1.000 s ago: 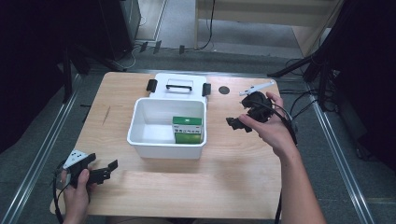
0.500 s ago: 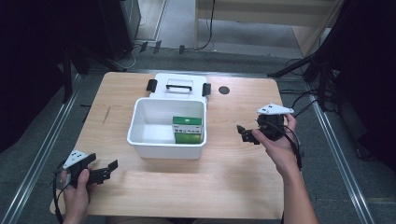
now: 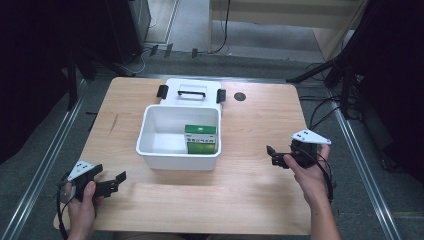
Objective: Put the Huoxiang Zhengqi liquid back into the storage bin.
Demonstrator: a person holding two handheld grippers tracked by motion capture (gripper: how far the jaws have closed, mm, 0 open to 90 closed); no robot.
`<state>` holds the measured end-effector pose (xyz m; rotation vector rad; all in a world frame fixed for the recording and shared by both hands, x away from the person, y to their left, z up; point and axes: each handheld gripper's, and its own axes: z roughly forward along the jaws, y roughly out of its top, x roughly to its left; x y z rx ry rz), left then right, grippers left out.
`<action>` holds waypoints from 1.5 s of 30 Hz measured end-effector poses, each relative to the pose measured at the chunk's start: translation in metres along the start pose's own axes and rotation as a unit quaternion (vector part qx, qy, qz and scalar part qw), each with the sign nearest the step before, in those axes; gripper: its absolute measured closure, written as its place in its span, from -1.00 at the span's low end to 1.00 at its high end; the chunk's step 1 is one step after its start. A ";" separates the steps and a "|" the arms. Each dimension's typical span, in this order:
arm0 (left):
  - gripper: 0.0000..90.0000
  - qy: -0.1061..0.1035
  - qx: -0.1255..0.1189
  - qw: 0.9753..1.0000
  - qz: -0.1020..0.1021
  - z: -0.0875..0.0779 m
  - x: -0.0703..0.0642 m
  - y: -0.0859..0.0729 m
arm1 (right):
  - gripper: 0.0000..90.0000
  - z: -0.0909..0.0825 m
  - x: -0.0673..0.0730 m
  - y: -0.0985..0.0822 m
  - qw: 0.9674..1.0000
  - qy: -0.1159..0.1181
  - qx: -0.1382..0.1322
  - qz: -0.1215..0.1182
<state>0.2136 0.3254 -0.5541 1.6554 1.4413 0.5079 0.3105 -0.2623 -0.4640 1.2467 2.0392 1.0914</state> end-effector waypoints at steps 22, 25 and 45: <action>-0.98 0.001 0.001 1.000 0.001 0.000 0.000 0.000 | -1.00 -0.016 -0.027 -0.069 0.998 -0.030 0.003 0.058; -0.98 0.001 0.001 1.000 0.001 0.000 0.000 0.000 | -1.00 -0.019 -0.030 -0.077 0.997 -0.033 0.001 0.064; -0.98 0.002 0.001 1.000 0.001 0.000 0.000 0.000 | -1.00 -0.048 -0.040 -0.118 0.994 -0.052 -0.010 0.093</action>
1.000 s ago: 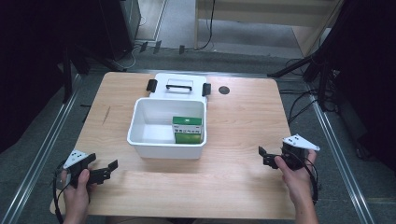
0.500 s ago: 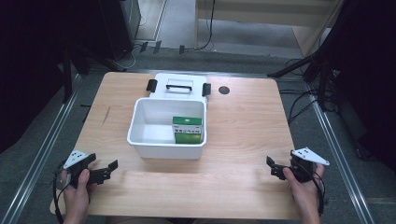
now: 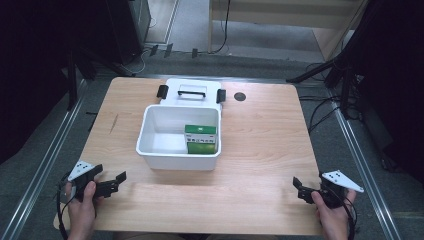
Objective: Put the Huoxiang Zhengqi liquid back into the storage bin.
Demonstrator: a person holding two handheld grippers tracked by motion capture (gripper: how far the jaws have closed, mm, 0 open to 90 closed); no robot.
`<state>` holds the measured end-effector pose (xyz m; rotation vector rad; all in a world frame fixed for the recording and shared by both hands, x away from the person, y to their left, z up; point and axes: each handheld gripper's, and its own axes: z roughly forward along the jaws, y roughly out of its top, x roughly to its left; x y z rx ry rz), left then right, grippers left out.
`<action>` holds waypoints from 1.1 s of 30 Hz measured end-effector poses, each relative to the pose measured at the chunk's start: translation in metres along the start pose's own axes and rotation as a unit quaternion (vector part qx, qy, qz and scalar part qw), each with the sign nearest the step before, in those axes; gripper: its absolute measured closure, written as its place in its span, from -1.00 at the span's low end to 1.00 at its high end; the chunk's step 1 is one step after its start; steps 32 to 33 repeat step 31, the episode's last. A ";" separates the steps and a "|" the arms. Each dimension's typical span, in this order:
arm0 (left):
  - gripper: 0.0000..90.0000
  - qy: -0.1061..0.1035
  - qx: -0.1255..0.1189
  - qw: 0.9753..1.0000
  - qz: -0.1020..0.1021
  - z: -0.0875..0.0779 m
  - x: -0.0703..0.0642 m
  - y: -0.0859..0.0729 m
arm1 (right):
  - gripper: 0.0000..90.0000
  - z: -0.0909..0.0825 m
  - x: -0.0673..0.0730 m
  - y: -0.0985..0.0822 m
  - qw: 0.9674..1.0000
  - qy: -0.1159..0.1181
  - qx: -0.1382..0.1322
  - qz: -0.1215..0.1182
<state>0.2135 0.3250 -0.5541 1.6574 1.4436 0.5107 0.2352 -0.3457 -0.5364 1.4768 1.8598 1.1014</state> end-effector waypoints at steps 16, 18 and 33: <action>-0.98 -0.001 -0.001 1.000 -0.006 0.001 0.001 0.000 | -1.00 -0.011 -0.004 -0.019 1.000 -0.010 -0.007 0.017; -0.98 -0.001 0.000 1.000 -0.005 0.001 0.001 0.000 | -1.00 -0.011 -0.005 -0.019 1.000 -0.009 -0.008 0.023; -0.98 -0.001 0.003 1.000 -0.004 0.001 0.000 0.000 | -1.00 -0.008 -0.001 -0.019 1.000 0.004 0.005 0.021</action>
